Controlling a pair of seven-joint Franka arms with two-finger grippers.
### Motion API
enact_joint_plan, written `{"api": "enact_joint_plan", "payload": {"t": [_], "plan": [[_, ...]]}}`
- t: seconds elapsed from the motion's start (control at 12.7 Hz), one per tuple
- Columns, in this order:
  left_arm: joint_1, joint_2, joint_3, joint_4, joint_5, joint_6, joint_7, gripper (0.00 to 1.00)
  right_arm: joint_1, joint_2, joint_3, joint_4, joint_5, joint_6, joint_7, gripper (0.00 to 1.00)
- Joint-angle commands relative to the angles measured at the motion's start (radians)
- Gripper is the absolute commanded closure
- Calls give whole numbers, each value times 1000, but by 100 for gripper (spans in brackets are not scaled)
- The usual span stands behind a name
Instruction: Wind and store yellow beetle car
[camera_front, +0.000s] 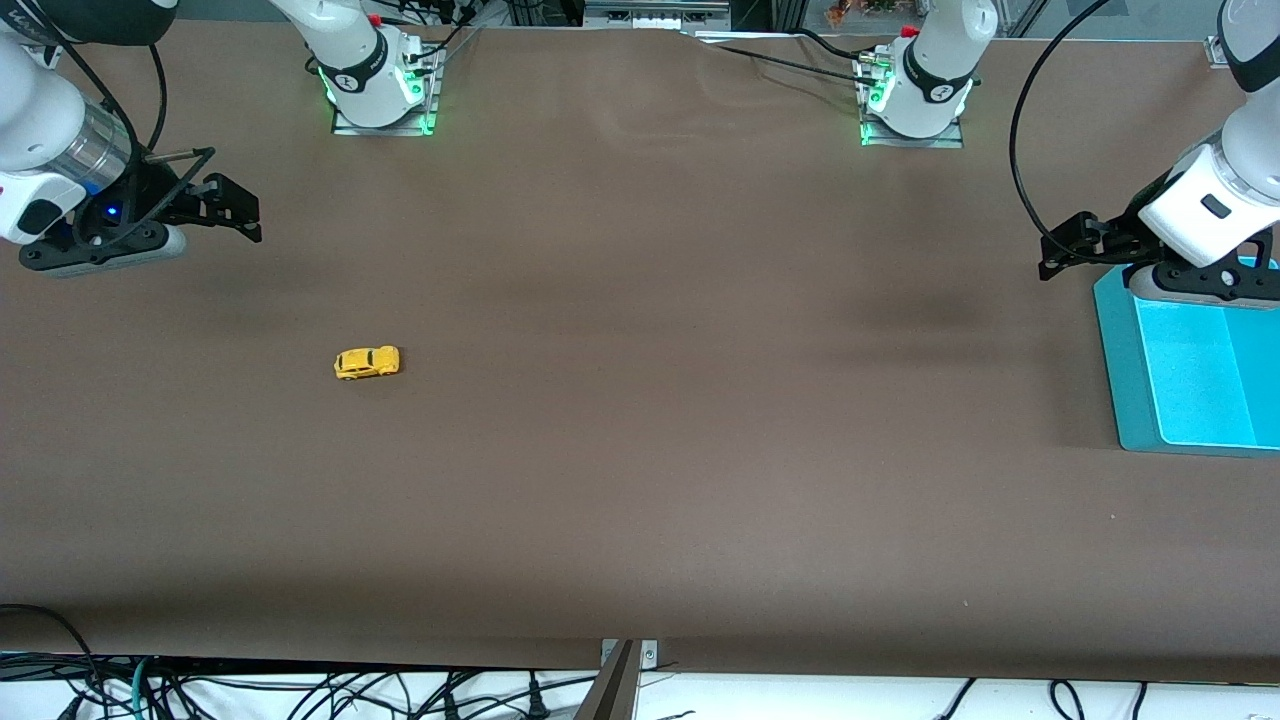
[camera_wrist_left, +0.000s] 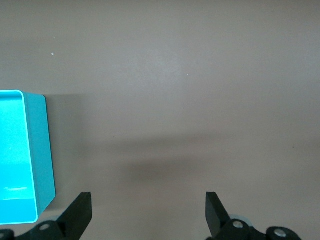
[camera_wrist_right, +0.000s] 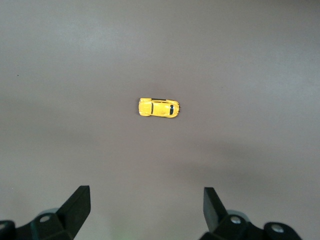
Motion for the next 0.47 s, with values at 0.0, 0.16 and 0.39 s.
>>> {"api": "enact_joint_plan", "payload": {"t": [0.0,0.16,0.39], "plan": [[-3,9,-2,27,19,-23,-3,0,15,9,-13,23,6,-22,8,0],[-6,9,-2,27,19,-23,-3,0,15,9,-13,20,6,-22,8,0],[-6,9,-2,27,19,-23,-2,0,15,9,-13,18,6,-19,8,0]]}}
